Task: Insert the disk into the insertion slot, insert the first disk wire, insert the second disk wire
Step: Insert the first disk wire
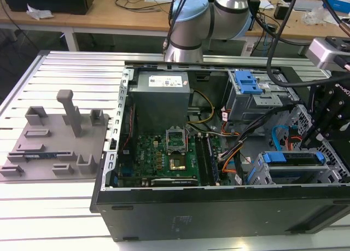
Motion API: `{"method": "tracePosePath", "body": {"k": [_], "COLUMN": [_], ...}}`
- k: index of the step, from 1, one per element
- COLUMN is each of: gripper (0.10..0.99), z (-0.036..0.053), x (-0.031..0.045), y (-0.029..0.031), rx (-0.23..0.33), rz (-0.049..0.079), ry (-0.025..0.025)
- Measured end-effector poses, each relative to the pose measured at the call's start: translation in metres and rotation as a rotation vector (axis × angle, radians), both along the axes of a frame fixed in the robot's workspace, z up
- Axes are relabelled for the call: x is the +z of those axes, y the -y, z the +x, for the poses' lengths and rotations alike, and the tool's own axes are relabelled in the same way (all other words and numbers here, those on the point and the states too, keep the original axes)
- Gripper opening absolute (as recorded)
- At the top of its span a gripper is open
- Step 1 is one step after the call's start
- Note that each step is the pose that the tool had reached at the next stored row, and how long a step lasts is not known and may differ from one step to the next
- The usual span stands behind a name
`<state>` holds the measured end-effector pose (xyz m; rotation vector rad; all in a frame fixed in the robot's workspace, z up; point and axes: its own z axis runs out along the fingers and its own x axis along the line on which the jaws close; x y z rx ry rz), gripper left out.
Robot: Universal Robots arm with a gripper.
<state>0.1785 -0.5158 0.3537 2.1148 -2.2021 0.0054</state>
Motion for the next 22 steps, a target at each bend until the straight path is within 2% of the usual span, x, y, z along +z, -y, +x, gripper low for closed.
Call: {"method": "tracePosePath", "body": {"k": [7, 10, 12, 13, 14, 22], "gripper": [0.169, 0.169, 0.169, 0.169, 0.169, 0.169], "z": [-0.0002, -0.0002, -0.0003, -0.0002, -0.0005, -0.0009], "x": [0.0010, 0.0020, 0.0021, 0.0021, 0.0021, 0.0018], "y": [0.0000, 0.0001, 0.0011, 0.0020, 0.0021, 0.0021], "rx": [-0.021, -0.021, -0.021, -0.021, -0.023, -0.068], "rz": [-0.006, -0.006, -0.006, -0.006, -0.006, -0.007], "ry": [0.0014, 0.0040, 0.0110, 0.0219, 0.0253, 0.0253]}}
